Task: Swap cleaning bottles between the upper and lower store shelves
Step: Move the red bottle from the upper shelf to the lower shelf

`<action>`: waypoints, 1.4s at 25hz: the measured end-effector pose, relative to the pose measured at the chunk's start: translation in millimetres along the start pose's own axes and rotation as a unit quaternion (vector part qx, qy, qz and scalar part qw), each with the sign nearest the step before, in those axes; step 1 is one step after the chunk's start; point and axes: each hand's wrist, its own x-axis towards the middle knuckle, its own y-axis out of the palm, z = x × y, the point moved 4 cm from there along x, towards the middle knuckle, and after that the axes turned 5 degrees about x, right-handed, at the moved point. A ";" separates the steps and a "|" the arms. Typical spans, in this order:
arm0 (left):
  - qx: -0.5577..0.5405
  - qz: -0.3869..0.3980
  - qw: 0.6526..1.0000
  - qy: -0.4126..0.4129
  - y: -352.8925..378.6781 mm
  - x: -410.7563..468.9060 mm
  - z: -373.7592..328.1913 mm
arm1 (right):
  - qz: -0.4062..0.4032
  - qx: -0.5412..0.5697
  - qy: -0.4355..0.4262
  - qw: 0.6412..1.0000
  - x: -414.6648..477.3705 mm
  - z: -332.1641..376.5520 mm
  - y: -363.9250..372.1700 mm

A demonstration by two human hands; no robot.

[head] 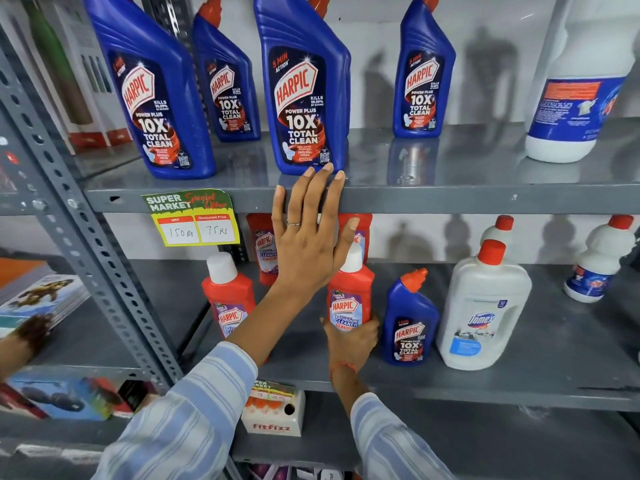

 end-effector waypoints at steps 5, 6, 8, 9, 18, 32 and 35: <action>-0.011 0.016 1.000 0.004 -2.2 1.0 1.7 | -0.010 -0.017 0.002 1.000 2.4 -3.3 2.2; -0.013 0.016 1.000 0.004 -2.1 1.9 0.5 | -0.009 -0.023 -0.012 1.000 2.9 -5.6 -0.3; -0.012 0.015 1.000 0.001 -2.5 1.5 0.8 | -0.005 -0.021 -0.037 0.999 -0.4 -9.5 -4.1; -0.013 0.013 1.000 0.001 -2.0 1.2 0.8 | -0.006 -0.017 -0.044 0.999 -1.8 -9.8 -6.5; -0.005 0.007 1.000 -0.001 -0.4 0.1 0.9 | 0.012 -0.073 -0.107 0.992 -10.9 -12.8 -8.9; -0.006 0.003 1.000 -0.004 -2.1 1.3 -1.1 | 0.054 -0.080 -0.055 0.994 -10.8 -18.6 -15.4; -0.005 0.008 1.000 -0.002 -2.8 1.3 -1.5 | 0.045 -0.058 -0.042 0.996 -11.0 -13.9 -16.5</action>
